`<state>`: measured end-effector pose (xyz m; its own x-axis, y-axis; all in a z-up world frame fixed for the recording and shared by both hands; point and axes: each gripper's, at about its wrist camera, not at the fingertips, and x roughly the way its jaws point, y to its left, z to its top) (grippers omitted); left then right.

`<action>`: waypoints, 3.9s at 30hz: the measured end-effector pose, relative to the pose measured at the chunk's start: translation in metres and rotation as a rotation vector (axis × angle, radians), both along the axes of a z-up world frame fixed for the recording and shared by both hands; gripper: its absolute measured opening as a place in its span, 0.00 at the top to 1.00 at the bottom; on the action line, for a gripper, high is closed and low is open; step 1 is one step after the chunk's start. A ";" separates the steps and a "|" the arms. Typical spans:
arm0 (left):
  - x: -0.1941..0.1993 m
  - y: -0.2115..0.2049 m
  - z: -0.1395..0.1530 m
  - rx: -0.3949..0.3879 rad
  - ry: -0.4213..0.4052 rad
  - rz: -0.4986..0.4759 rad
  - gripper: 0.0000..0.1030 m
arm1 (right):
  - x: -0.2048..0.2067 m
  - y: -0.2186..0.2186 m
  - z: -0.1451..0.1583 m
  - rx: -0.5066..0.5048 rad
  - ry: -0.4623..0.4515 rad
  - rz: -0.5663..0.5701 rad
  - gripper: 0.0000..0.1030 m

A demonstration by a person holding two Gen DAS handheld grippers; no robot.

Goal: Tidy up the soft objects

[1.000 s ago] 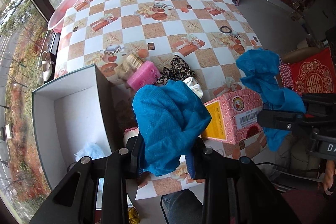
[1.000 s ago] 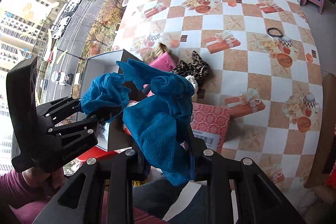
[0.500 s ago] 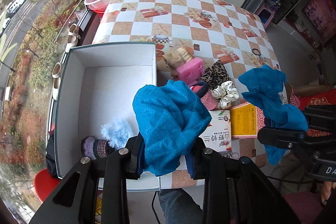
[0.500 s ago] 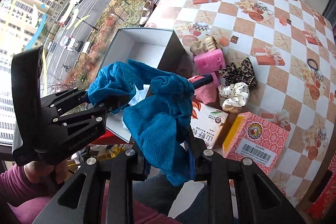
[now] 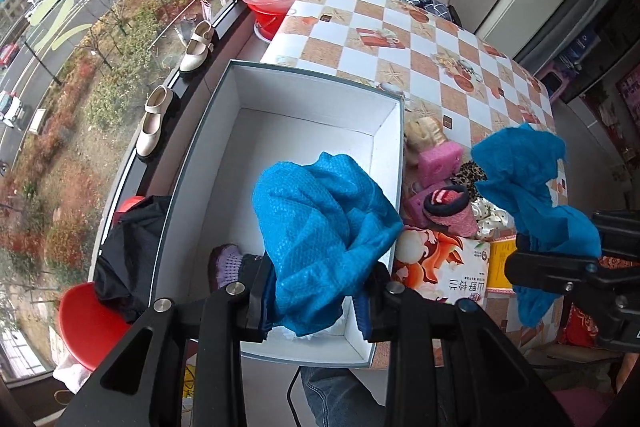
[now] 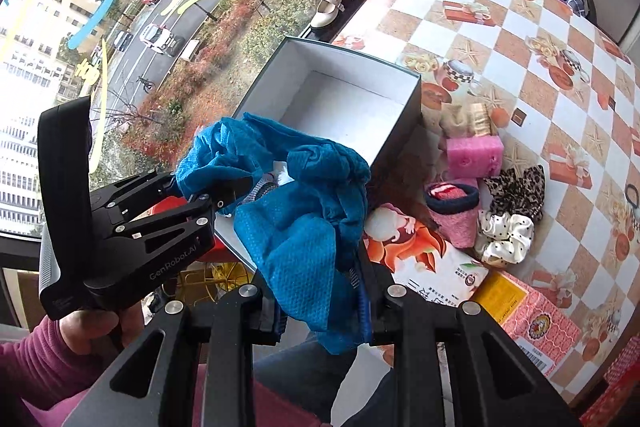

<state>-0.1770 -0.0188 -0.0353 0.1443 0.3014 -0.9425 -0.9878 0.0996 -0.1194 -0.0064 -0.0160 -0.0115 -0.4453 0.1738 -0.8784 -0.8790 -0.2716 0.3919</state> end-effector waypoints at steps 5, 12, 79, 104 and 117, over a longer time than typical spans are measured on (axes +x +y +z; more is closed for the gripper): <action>-0.012 0.005 -0.002 0.002 0.003 0.034 0.67 | -0.017 0.015 0.003 0.003 0.001 0.035 0.72; -0.017 0.012 -0.005 0.000 0.006 0.048 0.67 | -0.030 0.032 0.005 0.010 -0.006 0.054 0.72; -0.042 0.053 -0.043 -0.040 0.060 0.084 0.67 | -0.071 0.102 -0.026 -0.036 -0.070 0.085 0.72; 0.036 0.072 -0.022 -0.163 -0.156 -0.075 0.15 | 0.118 0.052 -0.005 -0.199 -0.017 -0.273 0.01; 0.160 0.063 -0.055 -0.283 -0.051 -0.268 0.15 | 0.179 0.069 -0.106 -0.368 -0.198 -0.165 0.01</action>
<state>-0.0167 0.0441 -0.0903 0.2316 -0.0240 -0.9725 -0.9232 0.3098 -0.2275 0.1723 0.0527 -0.1171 -0.2549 -0.1114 -0.9605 -0.9667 0.0048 0.2560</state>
